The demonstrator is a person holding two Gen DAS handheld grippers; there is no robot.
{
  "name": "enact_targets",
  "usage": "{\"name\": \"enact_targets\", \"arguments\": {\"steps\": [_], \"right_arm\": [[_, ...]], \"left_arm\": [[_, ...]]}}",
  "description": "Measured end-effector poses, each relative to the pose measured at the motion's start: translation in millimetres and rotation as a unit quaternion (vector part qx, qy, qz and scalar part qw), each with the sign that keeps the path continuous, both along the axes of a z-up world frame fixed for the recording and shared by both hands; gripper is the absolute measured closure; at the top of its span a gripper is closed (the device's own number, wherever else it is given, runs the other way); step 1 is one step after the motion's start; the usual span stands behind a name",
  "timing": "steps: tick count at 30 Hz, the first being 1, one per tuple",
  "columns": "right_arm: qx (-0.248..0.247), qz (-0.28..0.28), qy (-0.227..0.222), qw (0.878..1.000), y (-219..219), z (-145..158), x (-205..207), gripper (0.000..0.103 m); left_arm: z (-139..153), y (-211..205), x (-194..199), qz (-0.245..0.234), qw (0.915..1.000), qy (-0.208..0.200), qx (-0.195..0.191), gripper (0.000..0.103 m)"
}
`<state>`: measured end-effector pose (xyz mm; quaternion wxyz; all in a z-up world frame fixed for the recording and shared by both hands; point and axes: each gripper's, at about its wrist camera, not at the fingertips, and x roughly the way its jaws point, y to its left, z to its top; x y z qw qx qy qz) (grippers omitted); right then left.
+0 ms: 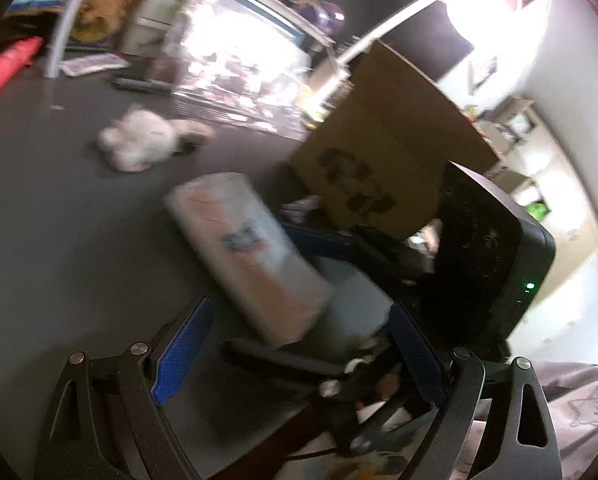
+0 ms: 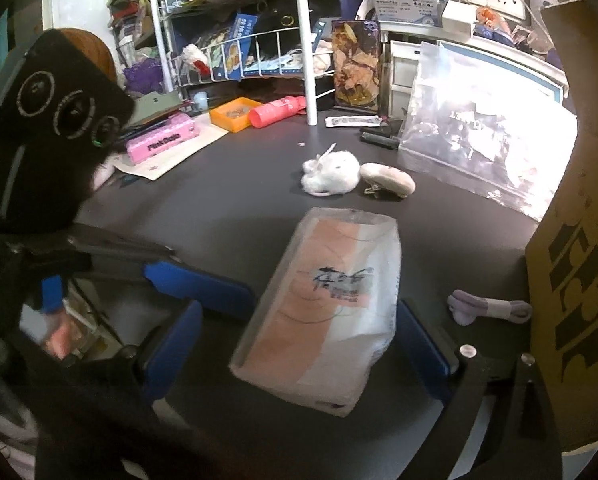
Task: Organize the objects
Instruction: 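Grasp the pink-and-white tissue pack with the left gripper and lift, then carry the tissue pack into the cardboard box and open the left gripper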
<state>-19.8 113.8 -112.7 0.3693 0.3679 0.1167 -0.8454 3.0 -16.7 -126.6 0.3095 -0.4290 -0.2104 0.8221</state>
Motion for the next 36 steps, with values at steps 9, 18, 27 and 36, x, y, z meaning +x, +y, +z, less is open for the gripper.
{"name": "enact_targets", "arguments": {"steps": [9, 18, 27, 36], "right_arm": [[0.007, -0.016, 0.009, 1.000, 4, -1, 1, 0.037], [0.015, 0.023, 0.018, 0.999, -8, 10, 11, 0.067], [-0.030, 0.090, 0.040, 0.995, -13, 61, 23, 0.067], [-0.056, 0.132, 0.090, 0.986, -6, 120, 33, 0.067]], "left_arm": [[1, -25, 1, 0.040, 0.9992, 0.003, -0.005, 0.014], [6, -27, -2, 0.064, 0.9977, 0.010, -0.017, 0.014], [49, -41, 9, 0.087, 0.9941, 0.063, -0.014, 0.018], [116, -18, 12, 0.072, 0.9878, 0.133, -0.037, 0.057]]}}
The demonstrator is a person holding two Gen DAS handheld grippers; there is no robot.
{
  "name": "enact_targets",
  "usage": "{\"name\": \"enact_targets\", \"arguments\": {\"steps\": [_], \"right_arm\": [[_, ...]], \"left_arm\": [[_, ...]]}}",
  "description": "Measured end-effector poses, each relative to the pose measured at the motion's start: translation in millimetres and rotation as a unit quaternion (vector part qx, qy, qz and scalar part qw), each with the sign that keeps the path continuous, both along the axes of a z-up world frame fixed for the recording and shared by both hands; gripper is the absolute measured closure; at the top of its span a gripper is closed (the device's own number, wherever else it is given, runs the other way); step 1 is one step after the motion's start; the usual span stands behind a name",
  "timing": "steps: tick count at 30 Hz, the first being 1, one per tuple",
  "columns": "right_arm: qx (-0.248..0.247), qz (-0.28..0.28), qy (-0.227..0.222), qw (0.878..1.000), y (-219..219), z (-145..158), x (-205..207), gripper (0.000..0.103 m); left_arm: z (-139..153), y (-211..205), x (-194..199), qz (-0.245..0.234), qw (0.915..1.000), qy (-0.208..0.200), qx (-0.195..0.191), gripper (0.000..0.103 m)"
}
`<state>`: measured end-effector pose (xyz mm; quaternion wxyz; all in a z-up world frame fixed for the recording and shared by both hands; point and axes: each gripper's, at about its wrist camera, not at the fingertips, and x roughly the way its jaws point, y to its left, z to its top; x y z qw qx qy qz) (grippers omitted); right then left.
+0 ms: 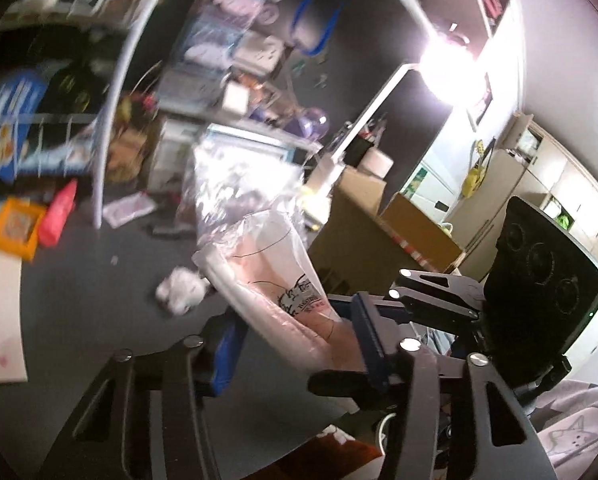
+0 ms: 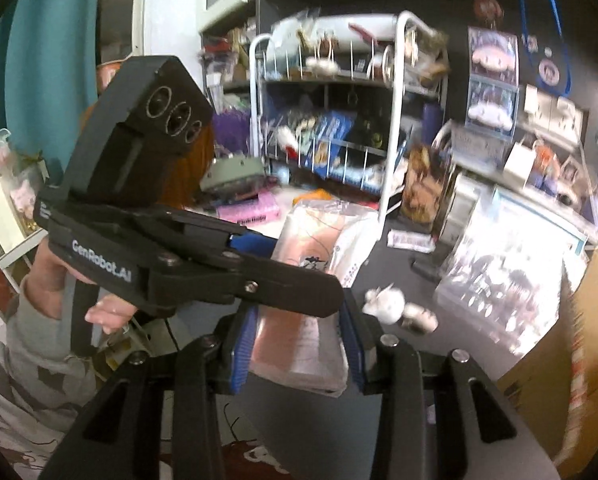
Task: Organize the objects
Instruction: 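Carry the tissue pack into the cardboard box and open the left gripper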
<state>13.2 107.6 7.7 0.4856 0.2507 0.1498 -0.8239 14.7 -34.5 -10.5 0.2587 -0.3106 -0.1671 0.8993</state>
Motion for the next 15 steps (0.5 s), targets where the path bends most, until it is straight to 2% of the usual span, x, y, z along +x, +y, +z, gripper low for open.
{"name": "enact_targets", "arguments": {"steps": [8, 15], "right_arm": [[-0.032, -0.032, 0.029, 0.999, 44, 33, -8, 0.067], [-0.054, -0.085, 0.028, 0.995, 106, 46, -24, 0.067]], "left_arm": [[40, 49, -21, -0.027, 0.9989, 0.028, -0.025, 0.064], [55, 115, -60, -0.085, 0.9954, 0.025, -0.036, 0.065]]}}
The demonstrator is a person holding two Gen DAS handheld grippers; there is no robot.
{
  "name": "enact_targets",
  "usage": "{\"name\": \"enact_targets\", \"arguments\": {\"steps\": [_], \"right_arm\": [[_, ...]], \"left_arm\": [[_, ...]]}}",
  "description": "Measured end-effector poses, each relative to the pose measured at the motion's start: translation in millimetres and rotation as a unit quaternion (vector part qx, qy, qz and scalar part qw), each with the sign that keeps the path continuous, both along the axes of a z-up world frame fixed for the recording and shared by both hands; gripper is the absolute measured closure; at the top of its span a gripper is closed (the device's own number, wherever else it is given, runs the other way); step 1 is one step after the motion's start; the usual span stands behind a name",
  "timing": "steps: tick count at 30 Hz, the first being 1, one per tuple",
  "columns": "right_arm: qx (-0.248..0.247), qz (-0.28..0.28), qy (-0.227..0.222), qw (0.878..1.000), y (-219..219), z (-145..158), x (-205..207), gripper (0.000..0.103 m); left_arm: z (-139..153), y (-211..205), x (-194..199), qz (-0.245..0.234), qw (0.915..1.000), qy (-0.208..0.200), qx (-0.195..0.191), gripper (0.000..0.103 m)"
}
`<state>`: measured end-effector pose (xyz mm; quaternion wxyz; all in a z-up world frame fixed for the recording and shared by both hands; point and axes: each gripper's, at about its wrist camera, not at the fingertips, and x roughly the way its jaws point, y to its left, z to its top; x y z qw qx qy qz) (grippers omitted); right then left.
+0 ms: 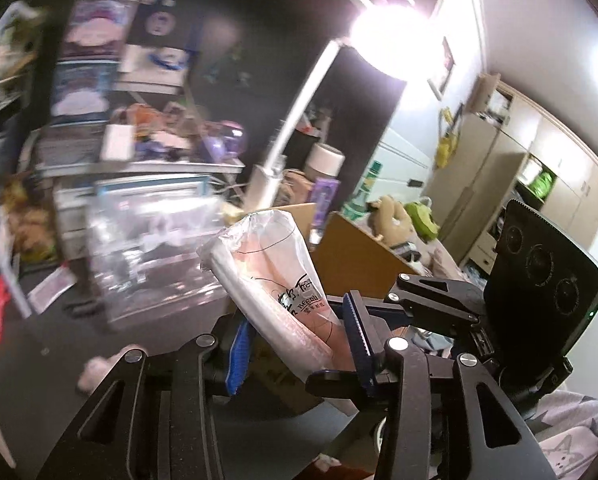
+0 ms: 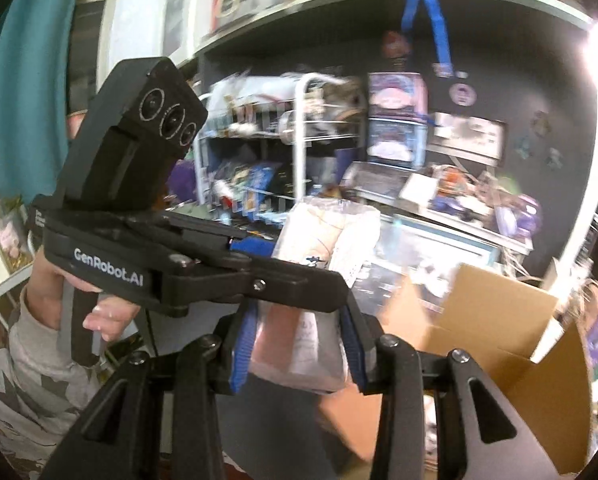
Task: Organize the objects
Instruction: 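Carry the tissue pack into the cardboard box and open the left gripper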
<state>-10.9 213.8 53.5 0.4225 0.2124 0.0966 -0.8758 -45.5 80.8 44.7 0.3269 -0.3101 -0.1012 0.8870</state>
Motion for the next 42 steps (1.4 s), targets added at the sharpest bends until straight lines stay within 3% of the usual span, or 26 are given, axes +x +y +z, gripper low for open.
{"name": "enact_targets", "arguments": {"steps": [8, 18, 21, 23, 26, 28, 30, 42], "right_arm": [[-0.025, -0.053, -0.034, 0.998, 70, -1, -28, 0.067], [-0.005, -0.091, -0.063, 0.994, 106, -12, -50, 0.064], [0.004, -0.096, -0.063, 0.993, 107, -15, -53, 0.062], [0.008, -0.096, -0.063, 0.993, 107, -15, -52, 0.059], [0.010, -0.092, -0.063, 0.994, 105, -15, -52, 0.052], [0.014, -0.098, -0.054, 0.994, 104, -14, -50, 0.036], [0.015, -0.107, -0.044, 0.993, 104, -13, -49, 0.027], [0.019, -0.115, -0.037, 0.992, 102, -9, -42, 0.027]], "left_arm": [[-1, 64, -37, -0.049, 0.9983, -0.029, -0.012, 0.065], [-15, 104, -63, -0.062, 0.9950, -0.066, -0.042, 0.065], [-17, 106, -64, -0.061, 0.9944, -0.070, -0.052, 0.061], [-17, 106, -63, -0.057, 0.9944, -0.067, -0.058, 0.049], [-16, 106, -61, -0.057, 0.9946, -0.064, -0.059, 0.040], [-16, 105, -60, -0.055, 0.9947, -0.063, -0.059, 0.036], [-16, 103, -58, -0.054, 0.9948, -0.063, -0.059, 0.036], [-7, 89, -45, -0.049, 0.9965, -0.045, -0.050, 0.034]]}}
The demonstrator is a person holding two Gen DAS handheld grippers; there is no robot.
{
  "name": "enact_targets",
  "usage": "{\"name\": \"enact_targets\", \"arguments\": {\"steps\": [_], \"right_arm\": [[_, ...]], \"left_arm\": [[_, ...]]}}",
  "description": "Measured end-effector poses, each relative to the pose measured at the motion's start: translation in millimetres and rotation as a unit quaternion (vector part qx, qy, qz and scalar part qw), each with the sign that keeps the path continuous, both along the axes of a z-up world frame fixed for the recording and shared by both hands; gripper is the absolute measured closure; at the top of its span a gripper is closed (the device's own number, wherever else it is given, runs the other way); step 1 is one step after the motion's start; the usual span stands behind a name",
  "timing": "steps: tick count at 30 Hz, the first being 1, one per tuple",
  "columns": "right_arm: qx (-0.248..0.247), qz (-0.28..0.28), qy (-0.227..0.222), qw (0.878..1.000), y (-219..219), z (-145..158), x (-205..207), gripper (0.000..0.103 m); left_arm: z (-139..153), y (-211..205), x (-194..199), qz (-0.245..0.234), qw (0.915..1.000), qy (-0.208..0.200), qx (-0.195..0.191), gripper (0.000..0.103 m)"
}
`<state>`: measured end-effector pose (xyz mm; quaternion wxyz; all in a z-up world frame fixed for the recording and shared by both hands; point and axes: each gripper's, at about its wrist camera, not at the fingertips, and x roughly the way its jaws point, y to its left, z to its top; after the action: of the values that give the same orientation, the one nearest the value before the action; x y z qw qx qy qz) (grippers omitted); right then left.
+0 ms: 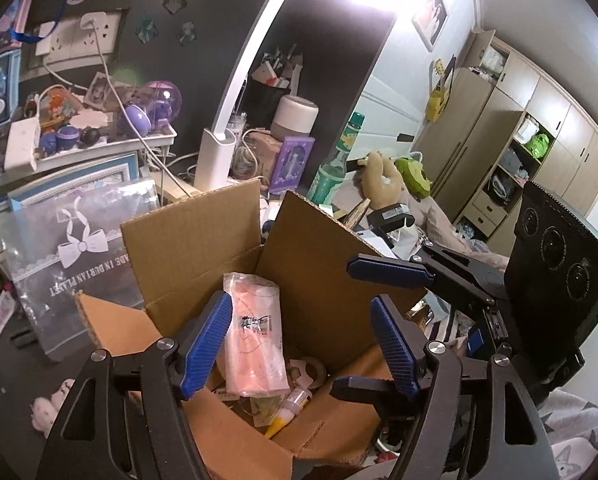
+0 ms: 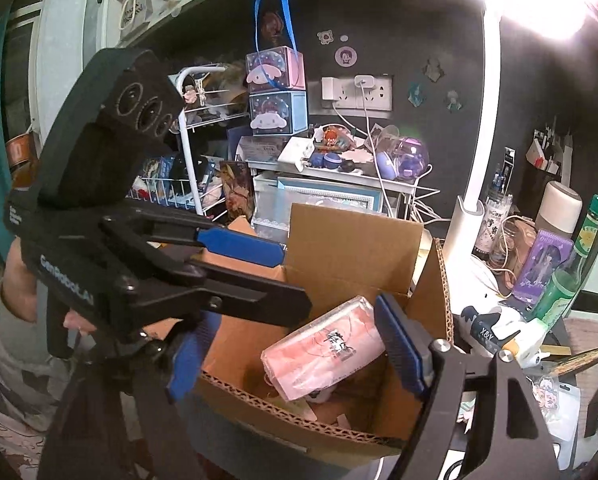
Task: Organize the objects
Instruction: 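Carry the tissue pack into the cardboard box and open the left gripper, then move the left gripper back to the white fluffy plush on the desk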
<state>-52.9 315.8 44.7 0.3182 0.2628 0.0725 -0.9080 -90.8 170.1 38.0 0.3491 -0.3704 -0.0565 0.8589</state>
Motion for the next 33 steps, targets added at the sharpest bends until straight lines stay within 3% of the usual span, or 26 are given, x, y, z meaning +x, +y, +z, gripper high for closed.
{"name": "enact_targets", "arguments": {"steps": [11, 18, 25, 33], "right_arm": [[0.004, 0.021, 0.016, 1.000, -29, 12, 23, 0.027], [0.013, 0.064, 0.033, 0.997, -77, 19, 43, 0.027], [0.025, 0.137, 0.020, 0.990, -146, 5, 59, 0.027], [0.049, 0.197, -0.040, 0.978, -220, -43, 52, 0.027]], "left_arm": [[13, -50, 29, 0.027, 0.9989, 0.031, 0.022, 0.033], [12, -118, 56, 0.090, 0.9940, 0.055, 0.030, 0.025], [-13, -189, 82, 0.162, 0.9850, 0.053, 0.031, 0.022], [-59, -241, 93, 0.210, 0.9770, 0.019, 0.034, 0.021]]}}
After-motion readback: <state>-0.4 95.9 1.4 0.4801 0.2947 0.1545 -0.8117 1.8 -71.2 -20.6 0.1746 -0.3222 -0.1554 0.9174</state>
